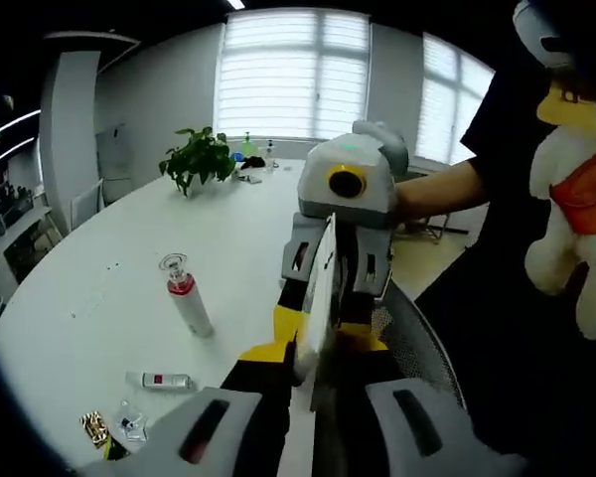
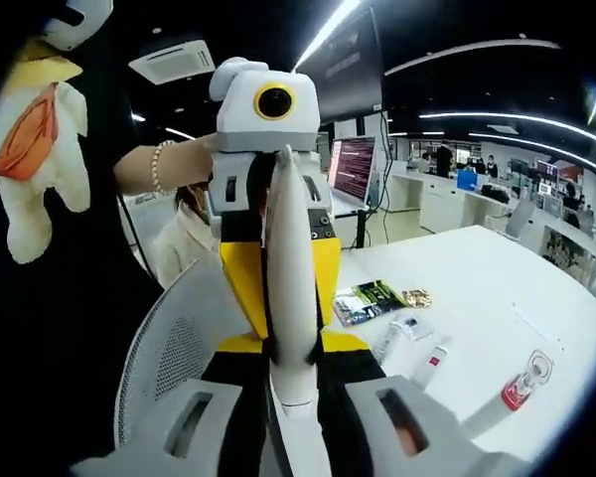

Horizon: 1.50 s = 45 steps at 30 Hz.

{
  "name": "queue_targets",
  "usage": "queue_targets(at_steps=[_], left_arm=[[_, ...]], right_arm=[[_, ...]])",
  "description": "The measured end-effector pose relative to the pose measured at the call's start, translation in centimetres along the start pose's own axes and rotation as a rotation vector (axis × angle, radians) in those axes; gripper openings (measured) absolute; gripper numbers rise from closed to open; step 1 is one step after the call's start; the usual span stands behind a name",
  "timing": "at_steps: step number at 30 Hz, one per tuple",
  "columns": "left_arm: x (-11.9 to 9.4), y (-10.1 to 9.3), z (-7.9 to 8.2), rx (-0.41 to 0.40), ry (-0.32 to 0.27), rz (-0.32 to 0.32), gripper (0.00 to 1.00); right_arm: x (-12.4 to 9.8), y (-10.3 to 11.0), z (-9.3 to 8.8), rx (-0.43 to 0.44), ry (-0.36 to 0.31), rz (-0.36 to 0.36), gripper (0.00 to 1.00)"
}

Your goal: Arrange the skincare products in the storage area until every visible bottle or jar stands upright without overlapping.

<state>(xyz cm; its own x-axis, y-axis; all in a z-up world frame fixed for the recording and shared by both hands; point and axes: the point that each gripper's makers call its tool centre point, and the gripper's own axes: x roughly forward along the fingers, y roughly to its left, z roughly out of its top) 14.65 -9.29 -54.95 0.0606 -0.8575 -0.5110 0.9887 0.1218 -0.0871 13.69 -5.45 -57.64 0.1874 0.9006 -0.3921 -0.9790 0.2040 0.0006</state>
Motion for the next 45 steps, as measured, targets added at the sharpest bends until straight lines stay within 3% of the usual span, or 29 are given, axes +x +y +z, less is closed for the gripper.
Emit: queue_targets(at_steps=[14, 24, 45], left_arm=[[2.5, 1.9, -2.3, -0.001, 0.023, -0.007, 0.17], [4.7, 3.5, -5.0, 0.006, 0.062, -0.01, 0.17], [6.8, 5.1, -6.8, 0.005, 0.06, -0.025, 0.17]], right_arm=[[1.2, -2.5, -4.0, 0.019, 0.082, -0.075, 0.19], [2.3, -4.1, -7.2, 0.044, 0.142, -0.119, 0.2], [2.7, -6.0, -10.2, 0.053, 0.237, -0.154, 0.2]])
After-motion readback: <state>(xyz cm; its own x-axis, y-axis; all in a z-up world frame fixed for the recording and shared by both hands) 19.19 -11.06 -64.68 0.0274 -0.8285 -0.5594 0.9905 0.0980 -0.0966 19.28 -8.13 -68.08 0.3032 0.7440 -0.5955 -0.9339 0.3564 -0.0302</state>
